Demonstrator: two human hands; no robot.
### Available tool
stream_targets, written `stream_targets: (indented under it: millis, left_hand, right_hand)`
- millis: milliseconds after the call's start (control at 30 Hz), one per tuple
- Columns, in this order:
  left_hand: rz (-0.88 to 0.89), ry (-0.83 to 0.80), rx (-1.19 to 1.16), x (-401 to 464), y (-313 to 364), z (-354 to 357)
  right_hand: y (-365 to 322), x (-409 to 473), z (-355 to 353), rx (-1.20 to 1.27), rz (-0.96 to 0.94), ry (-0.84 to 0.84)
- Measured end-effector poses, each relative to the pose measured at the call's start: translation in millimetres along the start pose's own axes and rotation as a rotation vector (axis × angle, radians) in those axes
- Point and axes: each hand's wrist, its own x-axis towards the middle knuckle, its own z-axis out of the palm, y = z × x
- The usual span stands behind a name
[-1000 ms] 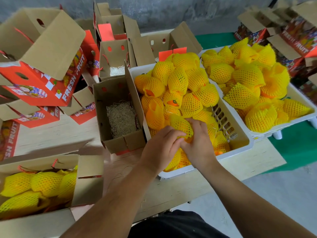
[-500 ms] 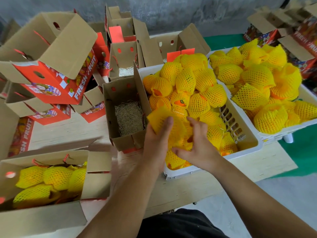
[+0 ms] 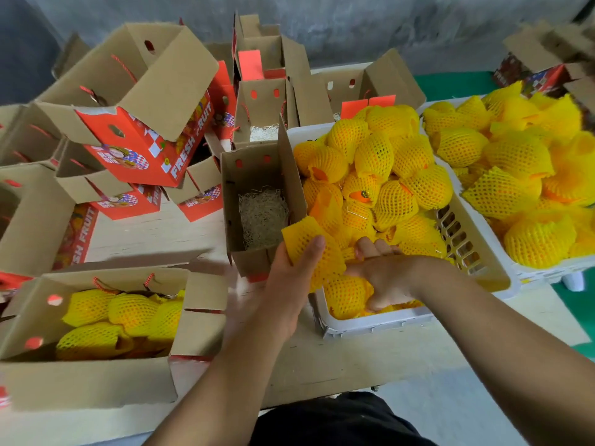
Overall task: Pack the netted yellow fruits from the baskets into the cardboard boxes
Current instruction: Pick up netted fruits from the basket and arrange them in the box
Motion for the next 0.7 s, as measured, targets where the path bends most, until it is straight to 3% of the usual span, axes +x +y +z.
stream_targets:
  millis: [100,167,267,400,467,700]
  left_hand:
    - [0.03,0.03,0.029,-4,-3,4]
    - [0.031,0.028,0.023,-6,-3,2]
    - [-0.004,0.069,-0.005,-10,-3,-7]
    - [0.008,0.142,0.019,-26,-5,-26]
    - [0.042,0.099,0.0,-34,-3,-44]
    - [0.113,0.056,0.053,-50,27,-156]
  right_hand:
    - [-11,9,4,-0.143,-0.101,0.219]
    - [-3,6,11,-0.034,-0.148,0.271]
    - [13,-14,24,0.401,-0.151,0.395]
    - [-21,-38,33,1.018,-0.101,0.762]
    - [-57,-39,30,1.068,-0.152,0.872]
    - [-175,-6,5,0.981,-0.27,0.858]
